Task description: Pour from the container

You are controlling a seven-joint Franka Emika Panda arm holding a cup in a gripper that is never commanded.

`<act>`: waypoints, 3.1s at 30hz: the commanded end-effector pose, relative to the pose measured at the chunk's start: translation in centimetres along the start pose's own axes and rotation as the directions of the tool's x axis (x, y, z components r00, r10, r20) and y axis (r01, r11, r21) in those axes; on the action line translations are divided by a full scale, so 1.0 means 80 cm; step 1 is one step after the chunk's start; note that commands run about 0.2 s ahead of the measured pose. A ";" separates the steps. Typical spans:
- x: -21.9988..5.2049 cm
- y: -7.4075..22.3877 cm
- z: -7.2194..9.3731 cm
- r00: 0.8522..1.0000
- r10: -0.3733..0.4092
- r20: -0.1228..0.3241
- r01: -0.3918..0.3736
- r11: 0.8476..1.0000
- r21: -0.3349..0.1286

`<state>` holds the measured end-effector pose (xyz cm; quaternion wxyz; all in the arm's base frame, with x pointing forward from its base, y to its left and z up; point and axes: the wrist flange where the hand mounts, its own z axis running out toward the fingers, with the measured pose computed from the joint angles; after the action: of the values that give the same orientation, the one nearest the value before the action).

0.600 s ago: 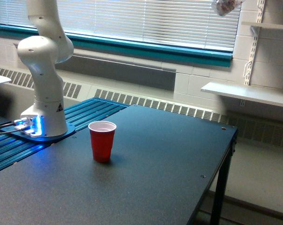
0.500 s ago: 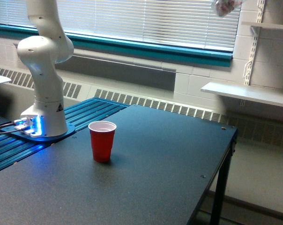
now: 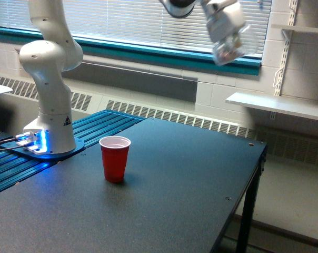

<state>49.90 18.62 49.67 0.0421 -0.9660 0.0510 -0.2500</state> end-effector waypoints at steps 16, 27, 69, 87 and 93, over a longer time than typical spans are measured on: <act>-0.089 0.191 -0.045 1.000 -0.020 0.014 0.022 0.989 -0.149; -0.117 0.240 -0.055 0.999 -0.021 0.048 0.029 0.986 -0.167; -0.267 0.371 -0.035 0.943 -0.086 0.321 0.152 0.971 -0.184; -0.300 0.404 -0.034 0.861 -0.182 0.475 0.291 0.942 -0.168; -0.306 0.412 -0.030 0.833 -0.219 0.508 0.333 0.932 -0.145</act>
<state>25.80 -11.10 38.42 -0.0985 -0.9943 -0.0297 -0.0279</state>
